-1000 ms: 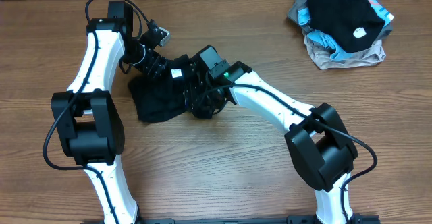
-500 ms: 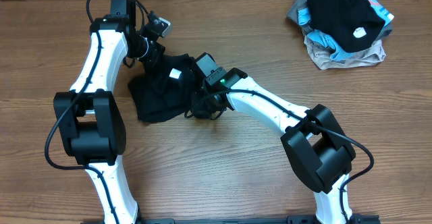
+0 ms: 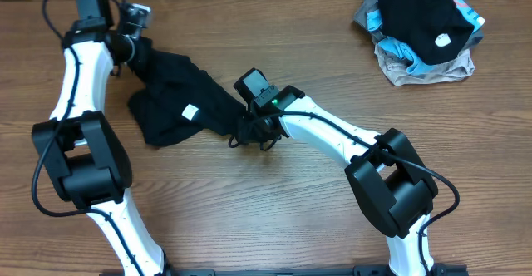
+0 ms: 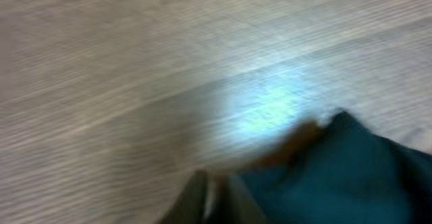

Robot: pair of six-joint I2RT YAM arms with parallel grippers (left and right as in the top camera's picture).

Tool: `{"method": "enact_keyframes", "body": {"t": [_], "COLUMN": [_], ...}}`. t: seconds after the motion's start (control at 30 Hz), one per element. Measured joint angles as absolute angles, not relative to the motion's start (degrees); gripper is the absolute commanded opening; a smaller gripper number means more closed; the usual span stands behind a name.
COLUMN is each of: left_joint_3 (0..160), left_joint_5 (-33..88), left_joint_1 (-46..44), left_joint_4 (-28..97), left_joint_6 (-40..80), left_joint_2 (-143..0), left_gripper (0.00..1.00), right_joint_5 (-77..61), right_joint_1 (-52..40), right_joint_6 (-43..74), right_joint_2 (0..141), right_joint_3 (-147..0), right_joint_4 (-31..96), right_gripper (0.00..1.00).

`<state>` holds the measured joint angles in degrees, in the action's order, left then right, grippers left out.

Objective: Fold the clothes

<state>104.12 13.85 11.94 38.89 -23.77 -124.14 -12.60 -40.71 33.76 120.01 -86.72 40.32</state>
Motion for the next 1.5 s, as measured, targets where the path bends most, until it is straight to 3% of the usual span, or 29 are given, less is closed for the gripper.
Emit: {"method": "enact_keyframes", "body": {"t": [0.07,0.17,0.4,0.63,0.87,1.07,1.2,1.5], "left_joint_3": [104.1,104.1,104.2,105.6,106.0,104.9,101.3,99.3], "left_joint_5": [13.5,13.4,13.2,17.0,24.1,23.3,22.6,17.8], "left_joint_1": [12.1,12.0,12.0,12.0,9.8,3.6,2.3,2.3], "left_joint_4": [37.4,36.4,38.8,56.6,70.0,67.0,62.9,62.4], "left_joint_6": [-23.7,-23.3,-21.0,-16.0,-14.5,-11.8,-8.5,-1.8], "left_joint_2": [-124.1,-124.1,-124.1,-124.1,-124.1,-124.1,-124.1,-123.4], "left_gripper": [0.56,0.67,0.75,0.76,0.82,0.84,0.79,0.82], "right_joint_5": [-12.6,-12.6,-13.4,-13.5,-13.5,-13.1,-13.1,-13.1], "right_joint_1": [-40.7,-40.7,-40.7,-39.8,-31.2,-22.1,-21.4,-21.4], "right_joint_6": [34.1,33.8,33.1,28.6,23.7,20.0,19.0,18.2], "right_joint_2": [120.0,120.0,120.0,119.1,113.4,112.5,112.5,112.5], "right_joint_3": [-86.4,-86.2,-86.2,-91.8,-98.6,-99.3,-99.3,-99.3], "right_joint_4": [40.4,40.5,41.4,48.1,53.2,59.4,61.2,60.9], "right_gripper": [0.43,0.59,0.68,0.82,0.83,0.83,0.83,0.84]}}
